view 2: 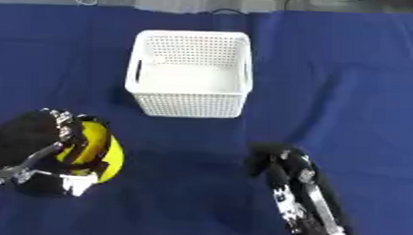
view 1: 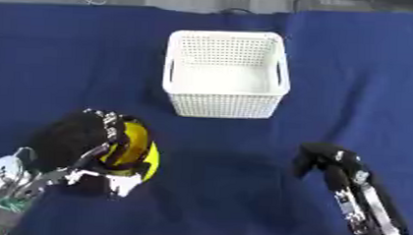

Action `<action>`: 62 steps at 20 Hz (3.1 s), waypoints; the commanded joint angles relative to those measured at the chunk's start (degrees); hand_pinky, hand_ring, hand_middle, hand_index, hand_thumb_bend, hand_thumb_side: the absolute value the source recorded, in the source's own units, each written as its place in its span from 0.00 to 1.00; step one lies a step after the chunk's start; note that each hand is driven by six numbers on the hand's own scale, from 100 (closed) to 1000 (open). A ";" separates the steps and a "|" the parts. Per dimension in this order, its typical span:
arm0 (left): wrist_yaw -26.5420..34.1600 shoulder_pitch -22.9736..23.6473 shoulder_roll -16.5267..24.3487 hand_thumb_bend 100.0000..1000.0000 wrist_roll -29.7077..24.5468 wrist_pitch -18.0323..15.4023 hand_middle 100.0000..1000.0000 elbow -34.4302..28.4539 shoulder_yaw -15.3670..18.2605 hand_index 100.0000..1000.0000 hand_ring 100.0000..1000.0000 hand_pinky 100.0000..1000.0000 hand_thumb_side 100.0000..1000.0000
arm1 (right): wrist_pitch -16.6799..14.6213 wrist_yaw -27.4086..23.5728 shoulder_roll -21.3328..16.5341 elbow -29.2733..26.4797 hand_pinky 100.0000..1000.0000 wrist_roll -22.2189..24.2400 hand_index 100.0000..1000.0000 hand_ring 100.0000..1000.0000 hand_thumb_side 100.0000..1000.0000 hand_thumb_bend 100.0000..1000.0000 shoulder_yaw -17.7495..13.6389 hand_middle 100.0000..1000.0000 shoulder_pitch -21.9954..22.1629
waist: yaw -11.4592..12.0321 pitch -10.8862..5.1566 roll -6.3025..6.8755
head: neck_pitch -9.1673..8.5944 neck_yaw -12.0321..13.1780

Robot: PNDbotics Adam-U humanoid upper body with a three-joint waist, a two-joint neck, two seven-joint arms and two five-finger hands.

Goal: Pick up objects on the table and place them in the box.

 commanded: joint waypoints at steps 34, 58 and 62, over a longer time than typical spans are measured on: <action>-2.81 -11.26 6.60 0.00 16.86 -1.62 0.00 -4.21 4.50 0.07 0.00 0.00 0.59 | 1.22 -1.07 -1.01 -0.69 0.45 0.18 0.80 0.50 0.86 0.00 -0.42 0.55 -0.23 | -0.45 -2.00 1.55 | -1.21 -0.84; -1.39 -21.33 8.97 0.00 16.26 -2.67 0.00 -4.21 1.13 0.08 0.00 0.00 0.59 | 4.63 -0.40 -2.29 -0.69 0.45 1.07 0.80 0.51 0.92 0.00 -1.25 0.56 -4.95 | -5.65 1.36 5.75 | -2.82 0.23; -1.41 -21.14 8.97 0.00 16.56 -1.35 0.00 -4.21 1.10 0.08 0.00 0.00 0.59 | 5.43 0.19 -2.07 -0.69 0.45 1.14 0.81 0.51 0.93 0.00 -1.46 0.56 -6.10 | -6.49 2.19 6.35 | -3.10 0.26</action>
